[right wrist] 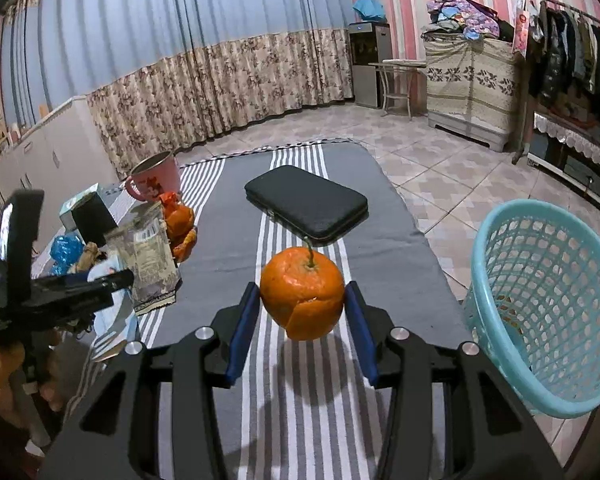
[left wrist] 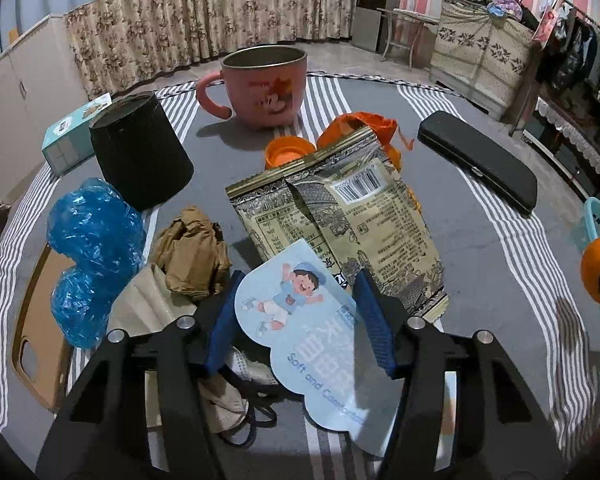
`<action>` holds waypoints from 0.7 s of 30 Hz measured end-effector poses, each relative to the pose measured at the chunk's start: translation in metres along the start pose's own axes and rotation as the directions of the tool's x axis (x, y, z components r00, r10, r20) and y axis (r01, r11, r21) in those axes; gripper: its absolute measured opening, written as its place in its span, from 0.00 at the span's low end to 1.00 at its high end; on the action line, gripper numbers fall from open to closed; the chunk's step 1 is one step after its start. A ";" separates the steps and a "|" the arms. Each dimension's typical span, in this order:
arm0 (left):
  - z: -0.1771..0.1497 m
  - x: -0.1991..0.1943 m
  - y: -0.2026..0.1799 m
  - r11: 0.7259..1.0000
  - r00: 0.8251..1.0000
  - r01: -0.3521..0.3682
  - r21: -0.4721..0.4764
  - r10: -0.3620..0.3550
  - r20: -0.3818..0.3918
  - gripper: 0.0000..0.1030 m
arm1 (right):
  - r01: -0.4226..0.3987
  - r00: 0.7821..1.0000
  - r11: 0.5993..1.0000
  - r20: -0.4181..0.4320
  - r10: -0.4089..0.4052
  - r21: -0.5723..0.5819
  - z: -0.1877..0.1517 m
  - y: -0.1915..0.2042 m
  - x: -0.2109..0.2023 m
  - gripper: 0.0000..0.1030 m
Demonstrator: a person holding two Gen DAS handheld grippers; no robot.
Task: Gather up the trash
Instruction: 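Grasp the orange tangerine with the right gripper while the left gripper grasps the paper card, then carry the tangerine and paper card in both grippers over the blue basket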
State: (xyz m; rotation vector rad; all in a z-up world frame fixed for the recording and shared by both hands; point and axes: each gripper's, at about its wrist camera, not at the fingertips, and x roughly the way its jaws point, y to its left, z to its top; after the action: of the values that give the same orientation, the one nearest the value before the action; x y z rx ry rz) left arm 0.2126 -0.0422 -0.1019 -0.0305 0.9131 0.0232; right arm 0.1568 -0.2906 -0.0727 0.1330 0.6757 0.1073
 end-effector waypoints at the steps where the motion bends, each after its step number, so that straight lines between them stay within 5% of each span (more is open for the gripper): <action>1: 0.000 -0.001 0.000 1.000 1.000 0.002 -0.002 -0.002 0.001 0.50 | -0.003 1.000 1.000 0.005 0.003 0.005 0.001 -0.001 -0.001 0.43; 3: 0.001 -0.004 -0.001 1.000 1.000 0.007 0.000 -0.007 0.009 0.44 | -0.006 1.000 1.000 0.011 0.006 0.011 0.001 -0.003 -0.003 0.43; 5: 0.001 -0.007 -0.003 1.000 1.000 0.003 0.011 -0.004 0.017 0.22 | -0.012 1.000 1.000 0.017 0.011 0.022 0.002 -0.005 -0.004 0.43; 8: 0.002 -0.010 -0.006 1.000 1.000 0.014 0.027 -0.015 0.020 0.13 | -0.020 0.999 0.999 0.026 0.019 0.033 0.003 -0.007 -0.007 0.43; 21: 0.008 -0.067 -0.028 0.993 0.984 0.060 0.105 -0.077 0.163 0.01 | -0.035 0.997 0.995 0.073 0.029 0.094 0.007 -0.025 -0.020 0.43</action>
State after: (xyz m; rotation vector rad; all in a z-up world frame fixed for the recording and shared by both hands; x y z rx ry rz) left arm 0.1791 -0.0705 -0.0434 0.0321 0.7438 -0.0828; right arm 0.1471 -0.3188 -0.0591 0.2388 0.6079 0.1006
